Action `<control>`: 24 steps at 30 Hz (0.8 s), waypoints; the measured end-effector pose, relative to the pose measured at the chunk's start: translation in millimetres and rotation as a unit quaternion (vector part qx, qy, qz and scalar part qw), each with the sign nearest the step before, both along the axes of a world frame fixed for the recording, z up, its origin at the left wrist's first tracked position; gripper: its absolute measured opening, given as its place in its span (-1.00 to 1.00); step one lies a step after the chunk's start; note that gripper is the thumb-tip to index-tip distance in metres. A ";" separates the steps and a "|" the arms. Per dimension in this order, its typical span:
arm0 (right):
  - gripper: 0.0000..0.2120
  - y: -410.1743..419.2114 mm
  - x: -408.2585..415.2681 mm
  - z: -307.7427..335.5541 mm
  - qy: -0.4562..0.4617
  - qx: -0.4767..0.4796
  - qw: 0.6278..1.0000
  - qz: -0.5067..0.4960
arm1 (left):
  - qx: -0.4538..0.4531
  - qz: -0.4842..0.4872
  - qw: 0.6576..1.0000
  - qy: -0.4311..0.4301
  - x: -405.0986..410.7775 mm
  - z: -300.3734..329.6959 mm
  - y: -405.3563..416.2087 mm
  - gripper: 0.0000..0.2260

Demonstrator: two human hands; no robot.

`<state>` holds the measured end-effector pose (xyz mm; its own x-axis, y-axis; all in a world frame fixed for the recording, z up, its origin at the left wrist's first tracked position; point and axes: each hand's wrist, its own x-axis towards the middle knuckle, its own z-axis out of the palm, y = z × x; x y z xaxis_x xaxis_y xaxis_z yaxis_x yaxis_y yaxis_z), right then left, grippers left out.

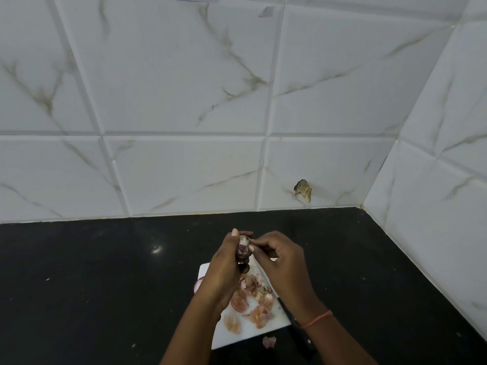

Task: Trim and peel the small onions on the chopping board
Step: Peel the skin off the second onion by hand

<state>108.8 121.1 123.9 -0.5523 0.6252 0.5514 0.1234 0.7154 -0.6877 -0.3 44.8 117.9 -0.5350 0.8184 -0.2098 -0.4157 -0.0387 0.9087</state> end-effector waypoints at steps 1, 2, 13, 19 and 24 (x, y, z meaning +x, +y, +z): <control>-0.89 -0.1 0.0 -0.1 -0.004 0.006 1.000 0.001 | 0.001 0.000 1.000 0.008 0.5 0.9 -0.7 -0.60; -0.91 -0.2 -0.1 -0.1 -0.008 0.010 1.000 0.001 | 0.001 0.000 1.000 0.015 0.8 1.2 -1.0 -0.60; -0.95 -1.7 0.1 5.3 -0.009 0.018 1.000 0.004 | -0.005 -0.007 0.998 0.066 0.2 1.8 -2.5 -0.61; -0.88 -1.8 -3.3 6.0 0.026 -0.043 0.999 -0.015 | -0.007 -0.001 1.000 0.021 -0.4 5.6 -2.0 -0.60; -0.83 -5.4 -2.3 2.7 0.046 -0.051 0.998 0.007 | 0.011 0.012 0.999 -0.033 -1.6 6.1 -2.4 -0.60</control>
